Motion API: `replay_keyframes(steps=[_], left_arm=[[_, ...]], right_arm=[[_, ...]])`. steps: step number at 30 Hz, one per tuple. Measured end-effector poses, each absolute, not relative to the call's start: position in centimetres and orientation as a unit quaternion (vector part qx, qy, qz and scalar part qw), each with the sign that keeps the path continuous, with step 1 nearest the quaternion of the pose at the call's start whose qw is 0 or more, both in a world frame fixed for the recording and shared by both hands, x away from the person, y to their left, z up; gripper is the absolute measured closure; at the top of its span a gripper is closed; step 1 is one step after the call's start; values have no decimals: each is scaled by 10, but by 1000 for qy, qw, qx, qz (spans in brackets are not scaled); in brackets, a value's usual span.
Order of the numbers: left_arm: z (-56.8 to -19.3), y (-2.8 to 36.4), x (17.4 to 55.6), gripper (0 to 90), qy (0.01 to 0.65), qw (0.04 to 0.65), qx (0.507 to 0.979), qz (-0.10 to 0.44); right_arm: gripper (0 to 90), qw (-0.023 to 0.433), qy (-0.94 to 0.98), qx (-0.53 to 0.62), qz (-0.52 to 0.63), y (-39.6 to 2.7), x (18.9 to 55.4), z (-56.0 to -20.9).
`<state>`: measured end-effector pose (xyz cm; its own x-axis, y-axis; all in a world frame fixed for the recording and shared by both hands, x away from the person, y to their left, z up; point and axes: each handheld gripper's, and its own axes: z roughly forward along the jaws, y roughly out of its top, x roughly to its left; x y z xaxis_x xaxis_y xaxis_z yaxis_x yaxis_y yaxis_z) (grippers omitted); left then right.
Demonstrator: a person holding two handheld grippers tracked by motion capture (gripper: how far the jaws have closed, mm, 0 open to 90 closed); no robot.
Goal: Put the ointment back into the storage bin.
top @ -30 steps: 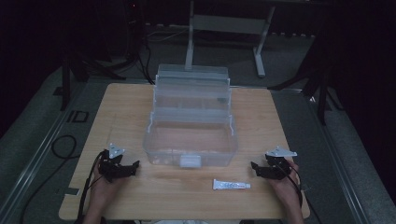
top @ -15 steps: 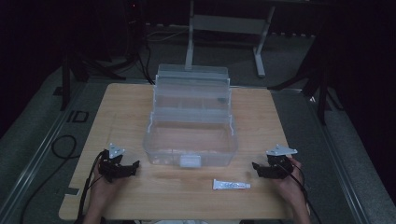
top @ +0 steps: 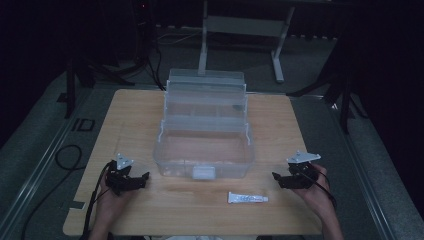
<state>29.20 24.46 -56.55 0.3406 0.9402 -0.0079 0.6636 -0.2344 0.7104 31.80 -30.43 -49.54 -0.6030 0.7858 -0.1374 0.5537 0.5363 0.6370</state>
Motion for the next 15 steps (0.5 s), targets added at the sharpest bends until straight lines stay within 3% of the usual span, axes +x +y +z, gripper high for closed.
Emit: replay_keyframes(steps=[15], left_arm=[[-565,245,292,139,531,316,755,218]], right_arm=[[241,206,883,349,238,-300,324,-467]])
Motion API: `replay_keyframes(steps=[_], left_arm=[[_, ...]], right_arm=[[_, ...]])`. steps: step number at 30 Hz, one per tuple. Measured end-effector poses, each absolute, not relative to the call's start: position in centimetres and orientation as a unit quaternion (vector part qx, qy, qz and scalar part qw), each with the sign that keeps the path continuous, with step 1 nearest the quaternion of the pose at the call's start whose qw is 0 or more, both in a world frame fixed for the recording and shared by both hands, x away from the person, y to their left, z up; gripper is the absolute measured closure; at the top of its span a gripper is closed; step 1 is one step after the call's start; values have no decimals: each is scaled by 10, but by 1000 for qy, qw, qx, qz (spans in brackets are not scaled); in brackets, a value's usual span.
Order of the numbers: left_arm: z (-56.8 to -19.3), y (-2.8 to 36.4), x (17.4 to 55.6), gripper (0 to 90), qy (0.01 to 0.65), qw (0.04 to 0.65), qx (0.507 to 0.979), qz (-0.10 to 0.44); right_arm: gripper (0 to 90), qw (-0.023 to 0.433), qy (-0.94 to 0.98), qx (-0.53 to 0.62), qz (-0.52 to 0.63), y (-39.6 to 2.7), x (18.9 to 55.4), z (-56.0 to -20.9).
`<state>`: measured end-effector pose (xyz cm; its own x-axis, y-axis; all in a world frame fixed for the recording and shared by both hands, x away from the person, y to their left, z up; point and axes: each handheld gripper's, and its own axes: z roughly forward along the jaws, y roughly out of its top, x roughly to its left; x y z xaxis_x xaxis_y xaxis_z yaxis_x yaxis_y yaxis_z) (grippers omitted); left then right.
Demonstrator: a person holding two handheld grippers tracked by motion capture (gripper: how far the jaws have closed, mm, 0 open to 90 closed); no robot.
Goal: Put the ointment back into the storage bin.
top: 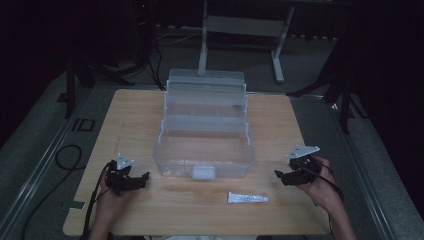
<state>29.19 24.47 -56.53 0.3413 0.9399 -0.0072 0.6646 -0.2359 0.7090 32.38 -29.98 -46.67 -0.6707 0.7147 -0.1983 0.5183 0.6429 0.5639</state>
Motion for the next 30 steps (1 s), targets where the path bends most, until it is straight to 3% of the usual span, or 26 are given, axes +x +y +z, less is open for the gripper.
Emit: replay_keyframes(steps=[30], left_arm=[[-565,245,292,139,531,317,755,218]], right_arm=[[195,184,932,254,181,-268,327,-440]])
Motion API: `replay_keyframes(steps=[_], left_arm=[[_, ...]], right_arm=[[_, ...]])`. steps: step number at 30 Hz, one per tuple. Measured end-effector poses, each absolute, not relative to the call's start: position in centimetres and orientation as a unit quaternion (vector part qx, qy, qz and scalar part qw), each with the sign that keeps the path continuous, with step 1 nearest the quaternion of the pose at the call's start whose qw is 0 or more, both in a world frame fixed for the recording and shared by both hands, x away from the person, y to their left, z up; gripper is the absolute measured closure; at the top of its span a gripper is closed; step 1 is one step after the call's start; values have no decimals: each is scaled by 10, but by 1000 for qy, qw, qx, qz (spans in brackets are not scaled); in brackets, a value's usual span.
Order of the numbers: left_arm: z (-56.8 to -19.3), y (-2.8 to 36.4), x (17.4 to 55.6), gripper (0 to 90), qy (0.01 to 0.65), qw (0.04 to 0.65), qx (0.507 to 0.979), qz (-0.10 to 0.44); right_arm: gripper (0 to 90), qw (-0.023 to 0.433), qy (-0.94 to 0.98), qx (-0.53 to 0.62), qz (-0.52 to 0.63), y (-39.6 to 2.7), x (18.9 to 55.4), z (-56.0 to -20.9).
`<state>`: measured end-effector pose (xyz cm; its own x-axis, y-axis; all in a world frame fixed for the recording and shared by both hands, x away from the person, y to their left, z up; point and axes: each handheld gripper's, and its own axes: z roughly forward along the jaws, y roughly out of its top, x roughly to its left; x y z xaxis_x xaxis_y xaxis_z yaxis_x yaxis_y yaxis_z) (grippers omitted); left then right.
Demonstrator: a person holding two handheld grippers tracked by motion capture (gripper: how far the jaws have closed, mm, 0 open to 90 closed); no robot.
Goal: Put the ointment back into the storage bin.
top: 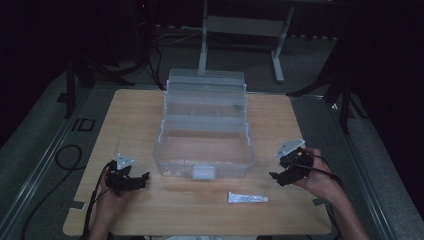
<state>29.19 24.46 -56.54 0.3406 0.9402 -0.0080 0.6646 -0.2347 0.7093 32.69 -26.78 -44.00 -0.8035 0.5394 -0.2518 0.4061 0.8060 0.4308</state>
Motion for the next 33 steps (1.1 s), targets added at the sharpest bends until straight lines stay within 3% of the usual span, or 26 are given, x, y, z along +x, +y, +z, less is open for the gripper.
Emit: replay_keyframes(steps=[18,33], left_arm=[[-565,245,292,139,531,317,755,218],[-565,245,292,139,531,317,755,218]], right_arm=[[204,156,960,185,142,-237,325,-441],[284,129,974,145,119,-219,324,-446]])
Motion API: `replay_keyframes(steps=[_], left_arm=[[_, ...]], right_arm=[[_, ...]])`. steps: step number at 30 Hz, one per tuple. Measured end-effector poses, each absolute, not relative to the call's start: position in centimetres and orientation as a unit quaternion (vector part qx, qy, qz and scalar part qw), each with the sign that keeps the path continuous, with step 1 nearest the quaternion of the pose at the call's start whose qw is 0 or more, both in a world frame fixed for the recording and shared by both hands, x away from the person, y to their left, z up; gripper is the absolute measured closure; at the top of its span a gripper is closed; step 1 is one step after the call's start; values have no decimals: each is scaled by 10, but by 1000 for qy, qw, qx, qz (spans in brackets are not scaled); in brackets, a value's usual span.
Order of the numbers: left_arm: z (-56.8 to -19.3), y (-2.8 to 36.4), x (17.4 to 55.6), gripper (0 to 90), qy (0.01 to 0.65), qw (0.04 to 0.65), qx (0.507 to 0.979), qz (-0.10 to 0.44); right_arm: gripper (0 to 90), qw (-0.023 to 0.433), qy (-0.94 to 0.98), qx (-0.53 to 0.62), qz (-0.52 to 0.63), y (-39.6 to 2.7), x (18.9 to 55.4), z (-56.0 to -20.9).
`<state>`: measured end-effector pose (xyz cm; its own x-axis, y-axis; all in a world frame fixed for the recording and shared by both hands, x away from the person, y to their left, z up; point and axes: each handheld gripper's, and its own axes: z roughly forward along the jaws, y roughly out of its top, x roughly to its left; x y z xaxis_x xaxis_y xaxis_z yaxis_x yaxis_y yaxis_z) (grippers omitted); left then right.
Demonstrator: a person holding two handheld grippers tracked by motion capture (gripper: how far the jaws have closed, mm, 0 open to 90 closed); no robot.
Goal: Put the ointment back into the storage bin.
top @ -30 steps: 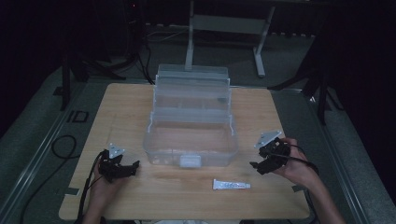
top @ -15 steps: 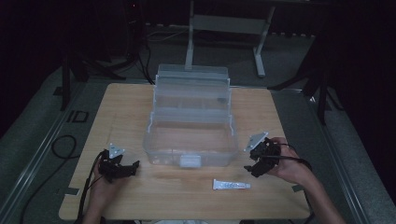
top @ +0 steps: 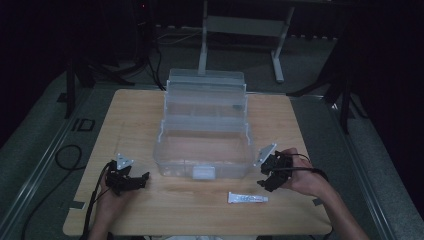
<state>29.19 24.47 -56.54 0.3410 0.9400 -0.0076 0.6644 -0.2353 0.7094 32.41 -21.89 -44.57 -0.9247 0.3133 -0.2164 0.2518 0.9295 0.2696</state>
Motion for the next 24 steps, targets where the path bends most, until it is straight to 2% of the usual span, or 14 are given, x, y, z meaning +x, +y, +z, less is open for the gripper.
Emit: replay_keyframes(steps=[12,24], left_arm=[[-565,245,292,139,531,316,755,218],[-565,245,292,138,531,317,755,218]], right_arm=[[411,102,985,109,91,-209,321,-453],[441,84,992,74,66,-198,314,-464]])
